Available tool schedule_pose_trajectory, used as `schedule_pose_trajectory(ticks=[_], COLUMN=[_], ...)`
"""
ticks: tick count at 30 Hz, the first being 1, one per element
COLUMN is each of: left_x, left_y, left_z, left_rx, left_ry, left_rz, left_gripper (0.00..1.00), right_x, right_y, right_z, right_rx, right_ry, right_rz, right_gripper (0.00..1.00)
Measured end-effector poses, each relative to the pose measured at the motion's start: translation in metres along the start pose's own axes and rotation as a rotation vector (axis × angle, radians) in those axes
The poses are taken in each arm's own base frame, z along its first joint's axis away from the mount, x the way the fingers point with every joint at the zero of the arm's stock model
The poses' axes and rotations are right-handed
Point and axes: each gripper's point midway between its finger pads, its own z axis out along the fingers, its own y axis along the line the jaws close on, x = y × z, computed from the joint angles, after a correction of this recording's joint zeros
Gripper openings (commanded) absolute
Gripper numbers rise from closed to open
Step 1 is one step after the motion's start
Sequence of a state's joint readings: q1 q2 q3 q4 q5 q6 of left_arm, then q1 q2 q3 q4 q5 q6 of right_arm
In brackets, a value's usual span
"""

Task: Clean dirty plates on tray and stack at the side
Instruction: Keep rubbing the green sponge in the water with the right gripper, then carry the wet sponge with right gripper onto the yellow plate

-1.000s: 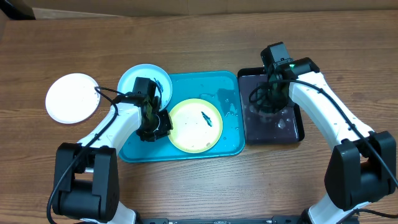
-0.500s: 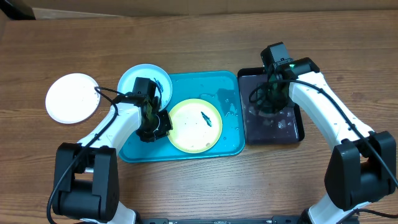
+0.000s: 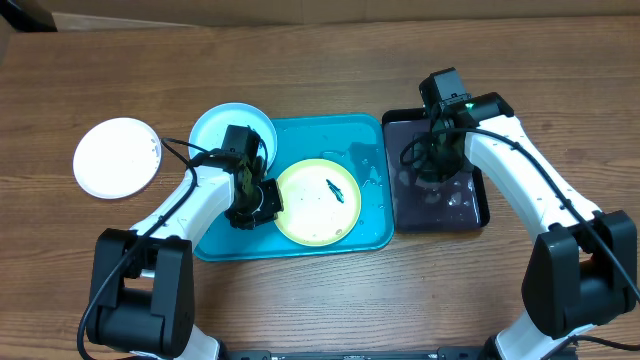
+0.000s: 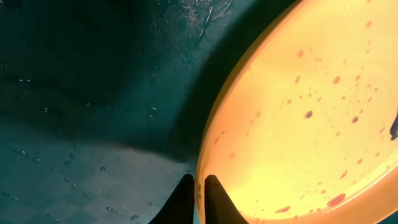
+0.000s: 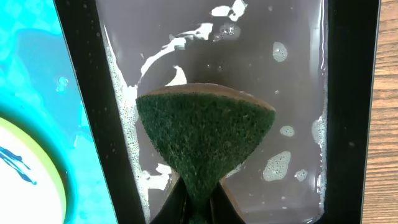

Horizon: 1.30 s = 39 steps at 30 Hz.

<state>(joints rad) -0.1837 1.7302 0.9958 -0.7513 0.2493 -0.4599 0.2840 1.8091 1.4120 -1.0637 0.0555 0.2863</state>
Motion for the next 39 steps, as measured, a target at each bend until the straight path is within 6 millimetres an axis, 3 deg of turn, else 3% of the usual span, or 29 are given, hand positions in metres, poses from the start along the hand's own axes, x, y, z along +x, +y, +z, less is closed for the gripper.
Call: schedule_pose_trajectory(ticks=[2, 22, 26, 32, 36, 39], left_x=[0.000, 0.001, 0.001, 0.001, 0.001, 0.001], left_y=[0.000, 0.001, 0.001, 0.001, 0.001, 0.001], left_z=[0.000, 0.000, 0.000, 0.000, 0.000, 0.000], left_rx=[-0.003, -0.005, -0.005, -0.005, -0.005, -0.005], left_ry=[-0.001, 0.002, 0.002, 0.002, 0.002, 0.002], left_rz=[0.000, -0.001, -0.001, -0.001, -0.001, -0.001], left_gripper=[0.04, 0.04, 0.04, 0.04, 0.04, 0.04], right_x=[0.000, -0.001, -0.002, 0.013, 0.014, -0.008], right_y=[0.000, 0.001, 0.001, -0.001, 0.006, 0.017], right_z=[0.000, 0.001, 0.013, 0.030, 0.011, -0.021], right_rx=[0.000, -0.002, -0.009, -0.014, -0.050, -0.088], right_ry=[0.001, -0.006, -0.029, 0.007, 0.043, -0.005], right_rz=[0.000, -0.100, -0.103, -0.123, -0.148, -0.157], right_gripper=[0.04, 0.04, 0.04, 0.04, 0.04, 0.04])
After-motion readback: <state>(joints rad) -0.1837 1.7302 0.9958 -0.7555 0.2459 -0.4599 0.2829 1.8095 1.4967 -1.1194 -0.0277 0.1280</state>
